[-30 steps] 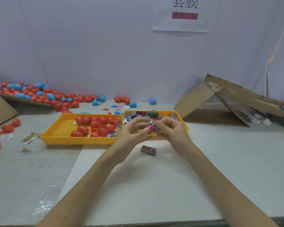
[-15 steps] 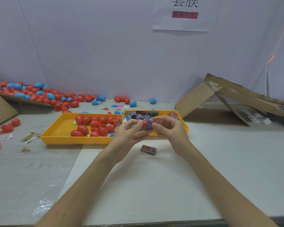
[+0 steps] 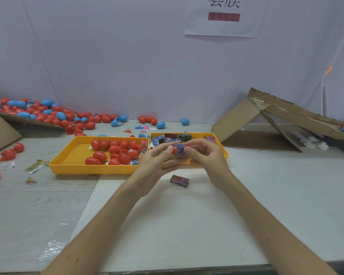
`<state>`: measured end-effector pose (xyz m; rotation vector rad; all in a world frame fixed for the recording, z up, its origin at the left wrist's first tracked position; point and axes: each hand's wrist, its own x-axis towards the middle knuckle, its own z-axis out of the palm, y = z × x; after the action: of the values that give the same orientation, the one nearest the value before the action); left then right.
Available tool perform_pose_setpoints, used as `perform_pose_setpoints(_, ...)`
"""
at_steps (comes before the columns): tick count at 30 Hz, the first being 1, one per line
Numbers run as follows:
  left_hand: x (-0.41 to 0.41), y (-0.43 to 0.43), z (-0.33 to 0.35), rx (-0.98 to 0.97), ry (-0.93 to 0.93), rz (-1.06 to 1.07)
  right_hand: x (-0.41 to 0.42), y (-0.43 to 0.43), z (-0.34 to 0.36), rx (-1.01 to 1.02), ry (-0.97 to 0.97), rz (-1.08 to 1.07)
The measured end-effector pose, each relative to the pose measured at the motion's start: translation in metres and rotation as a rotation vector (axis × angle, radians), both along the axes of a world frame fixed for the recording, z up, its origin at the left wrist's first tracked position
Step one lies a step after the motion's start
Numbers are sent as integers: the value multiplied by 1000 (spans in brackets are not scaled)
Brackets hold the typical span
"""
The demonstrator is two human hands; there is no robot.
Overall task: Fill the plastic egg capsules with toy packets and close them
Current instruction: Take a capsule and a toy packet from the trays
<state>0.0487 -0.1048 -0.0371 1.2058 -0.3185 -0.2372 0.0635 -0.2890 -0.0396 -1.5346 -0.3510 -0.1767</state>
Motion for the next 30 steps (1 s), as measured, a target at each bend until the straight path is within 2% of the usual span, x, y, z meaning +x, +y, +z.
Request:
perform_pose_setpoints(21, 1, 0, -3, 36, -50, -67, 4, -3, 0, 82, 82, 55)
perform_pose_setpoints(27, 1, -1, -1, 29, -24, -45, 2, -2, 2, -54, 59, 9)
perform_pose_setpoints(30, 1, -1, -1, 33, 3, -43, 3, -2, 0, -37, 57, 16)
